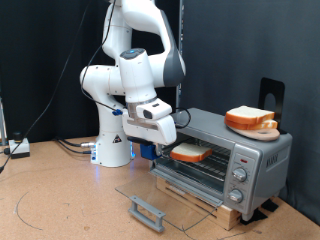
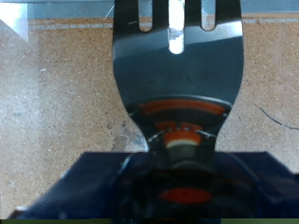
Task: Make a piece of toast with the oven
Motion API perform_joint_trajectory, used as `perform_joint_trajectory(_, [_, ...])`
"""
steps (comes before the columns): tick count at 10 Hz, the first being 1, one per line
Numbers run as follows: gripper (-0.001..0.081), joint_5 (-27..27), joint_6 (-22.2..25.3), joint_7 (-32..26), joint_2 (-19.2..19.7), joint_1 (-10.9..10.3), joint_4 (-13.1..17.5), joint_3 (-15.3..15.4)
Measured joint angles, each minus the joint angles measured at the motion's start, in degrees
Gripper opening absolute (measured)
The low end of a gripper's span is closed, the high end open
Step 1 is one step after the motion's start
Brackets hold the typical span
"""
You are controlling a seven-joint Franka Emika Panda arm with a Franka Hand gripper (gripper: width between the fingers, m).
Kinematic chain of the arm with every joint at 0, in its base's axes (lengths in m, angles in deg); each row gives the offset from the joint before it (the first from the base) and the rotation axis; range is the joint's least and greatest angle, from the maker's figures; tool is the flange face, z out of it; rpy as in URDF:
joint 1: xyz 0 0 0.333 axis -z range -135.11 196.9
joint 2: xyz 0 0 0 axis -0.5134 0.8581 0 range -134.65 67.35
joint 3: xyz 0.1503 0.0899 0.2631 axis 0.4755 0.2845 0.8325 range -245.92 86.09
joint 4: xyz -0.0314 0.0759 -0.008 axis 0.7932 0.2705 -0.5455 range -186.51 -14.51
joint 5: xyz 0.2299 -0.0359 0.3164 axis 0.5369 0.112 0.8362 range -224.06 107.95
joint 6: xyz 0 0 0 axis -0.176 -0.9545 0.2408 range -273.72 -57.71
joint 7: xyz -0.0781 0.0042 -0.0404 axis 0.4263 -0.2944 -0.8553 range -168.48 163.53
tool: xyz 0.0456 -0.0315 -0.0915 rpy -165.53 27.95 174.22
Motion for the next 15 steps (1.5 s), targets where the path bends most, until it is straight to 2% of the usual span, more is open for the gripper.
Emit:
perform_joint_trajectory(3, [0.0423,0.89,3.03,-0.03,-0.36,-0.81,-0.13,0.03])
perform_joint_trajectory(5, [0.0423,2.57,4.82,0.02,-1.21,-2.53,-0.50,0.25])
perform_joint_trajectory(8, [0.0423,6.23,4.93,1.57,-3.24,-5.91,-0.90,1.84])
perform_joint_trajectory(11, [0.0423,6.59,4.91,4.75,-4.09,-6.89,-0.88,4.02])
perform_joint_trajectory(13, [0.0423,6.57,4.05,5.31,-4.08,-6.80,-0.91,4.64])
perform_joint_trajectory(14, [0.0423,6.32,1.89,5.27,-3.93,-6.59,-1.06,4.88])
perform_joint_trajectory(15, [0.0423,6.30,-2.52,3.90,-3.33,-6.42,-1.33,5.26])
